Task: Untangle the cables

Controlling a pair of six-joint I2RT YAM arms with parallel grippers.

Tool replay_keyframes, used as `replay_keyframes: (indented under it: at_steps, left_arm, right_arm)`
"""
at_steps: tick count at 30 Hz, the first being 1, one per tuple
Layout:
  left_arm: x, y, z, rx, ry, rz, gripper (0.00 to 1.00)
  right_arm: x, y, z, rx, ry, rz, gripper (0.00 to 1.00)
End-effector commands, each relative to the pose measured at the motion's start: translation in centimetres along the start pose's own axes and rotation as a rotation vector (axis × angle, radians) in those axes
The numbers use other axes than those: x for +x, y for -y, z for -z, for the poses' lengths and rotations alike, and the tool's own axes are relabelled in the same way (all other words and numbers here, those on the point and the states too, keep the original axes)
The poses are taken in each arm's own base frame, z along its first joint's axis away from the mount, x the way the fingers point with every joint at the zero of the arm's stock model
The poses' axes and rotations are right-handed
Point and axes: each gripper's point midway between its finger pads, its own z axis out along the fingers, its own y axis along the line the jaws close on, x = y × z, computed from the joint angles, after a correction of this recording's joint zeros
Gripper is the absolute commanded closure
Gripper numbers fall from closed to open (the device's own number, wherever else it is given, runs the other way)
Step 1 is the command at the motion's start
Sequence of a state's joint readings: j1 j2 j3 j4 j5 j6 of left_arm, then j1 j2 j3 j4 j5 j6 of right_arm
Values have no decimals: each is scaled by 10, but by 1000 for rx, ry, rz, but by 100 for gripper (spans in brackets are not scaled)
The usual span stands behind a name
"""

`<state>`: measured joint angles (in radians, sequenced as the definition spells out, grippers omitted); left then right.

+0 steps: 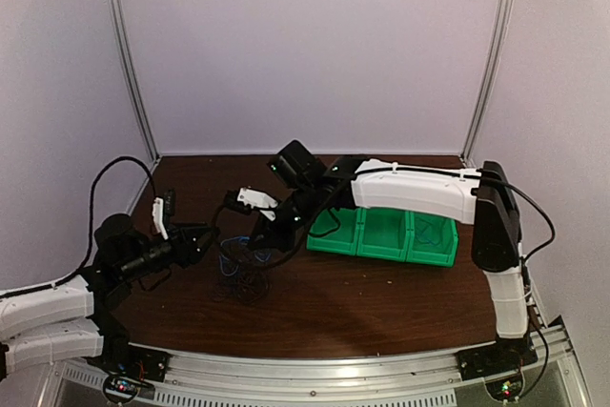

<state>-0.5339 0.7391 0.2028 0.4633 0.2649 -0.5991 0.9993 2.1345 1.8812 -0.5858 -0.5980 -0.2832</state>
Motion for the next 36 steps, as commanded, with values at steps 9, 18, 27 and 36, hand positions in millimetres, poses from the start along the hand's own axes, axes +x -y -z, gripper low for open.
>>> replay_keyframes:
  at_steps: [9, 18, 27, 36]
  left_arm:
    - [9, 53, -38, 277, -88, -91, 48]
    - [11, 51, -49, 277, -106, -89, 85]
    - [2, 46, -41, 222, -75, -117, 97]
    - [-5, -36, -19, -265, -5, -28, 62]
  right_arm:
    - [-35, -4, 19, -25, 86, 16, 93]
    - [-38, -2, 22, -19, 93, 20, 92]
    - [-46, 16, 43, 26, 127, 11, 100]
    - [6, 6, -2, -63, -5, 2, 60]
